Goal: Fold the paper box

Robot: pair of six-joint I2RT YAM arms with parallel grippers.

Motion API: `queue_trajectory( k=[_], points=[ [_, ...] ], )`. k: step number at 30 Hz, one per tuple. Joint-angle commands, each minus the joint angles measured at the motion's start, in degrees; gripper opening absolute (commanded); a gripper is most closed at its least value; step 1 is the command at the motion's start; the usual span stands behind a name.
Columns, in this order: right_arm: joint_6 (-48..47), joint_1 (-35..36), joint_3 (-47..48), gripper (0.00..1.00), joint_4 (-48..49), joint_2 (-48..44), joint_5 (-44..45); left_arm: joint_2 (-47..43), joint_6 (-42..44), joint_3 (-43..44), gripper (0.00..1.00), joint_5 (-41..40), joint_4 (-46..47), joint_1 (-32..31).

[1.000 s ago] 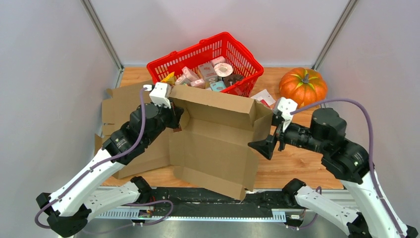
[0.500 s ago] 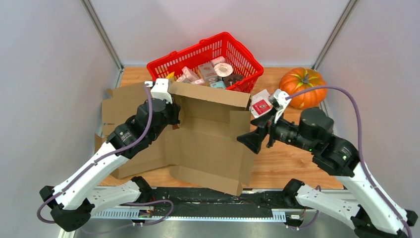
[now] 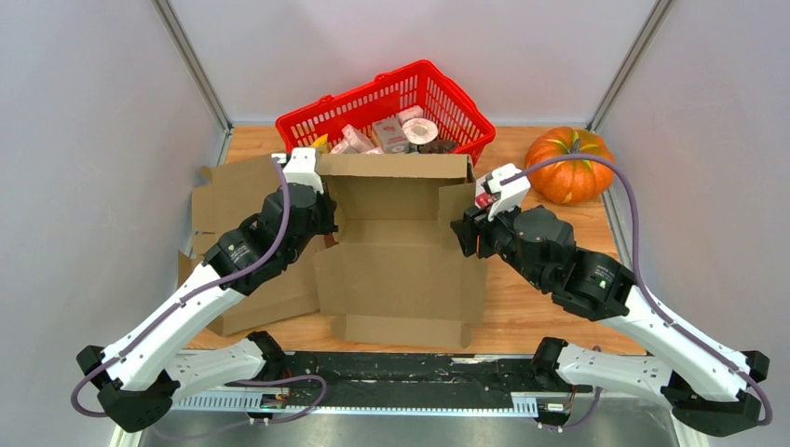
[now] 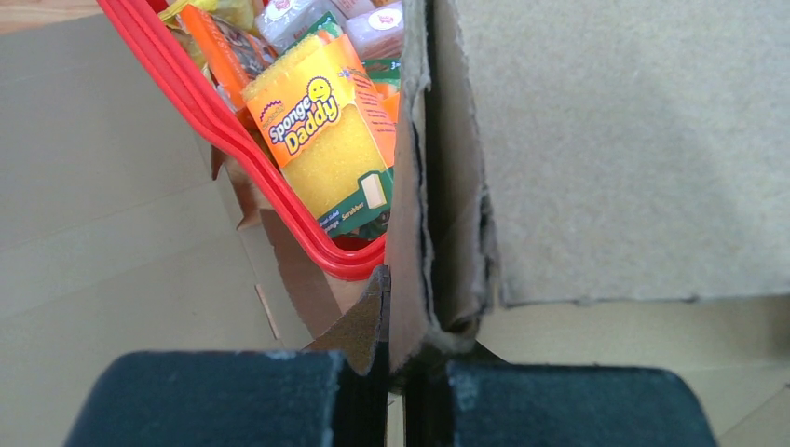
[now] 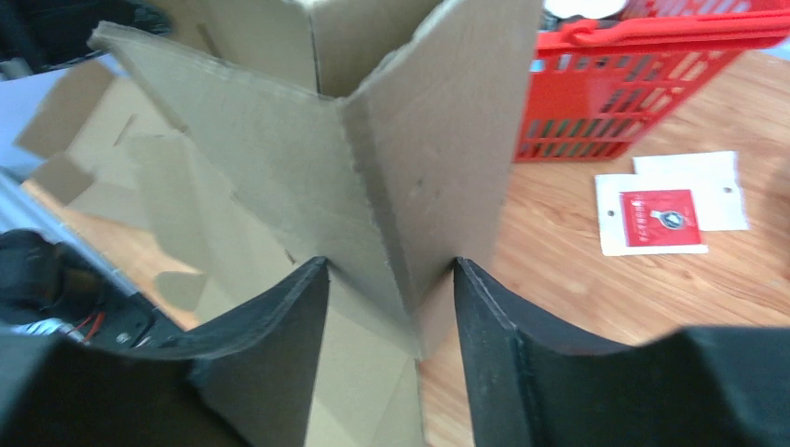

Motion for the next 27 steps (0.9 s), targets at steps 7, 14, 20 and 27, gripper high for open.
queue_trajectory(
  k=[7, 14, 20, 27],
  points=[
    [-5.7, 0.34, -0.21, 0.72, 5.74, 1.72, 9.43, -0.56, -1.39, 1.53, 0.0, 0.69, 2.9, 0.12],
    [-10.8, 0.34, -3.89, 0.66, 17.24, 1.81, 6.09, -0.2, -1.92, 1.44, 0.0, 1.57, 3.69, 0.12],
    [-13.97, 0.34, -5.48, 0.51, 22.96, 5.06, 7.31, -0.73, -1.57, 1.27, 0.0, 1.66, 3.95, 0.12],
    [-14.5, 0.34, -6.01, 0.13, 24.73, 7.34, 10.04, -2.05, -1.04, 0.65, 0.0, 0.6, 3.86, 0.12]
  ],
)
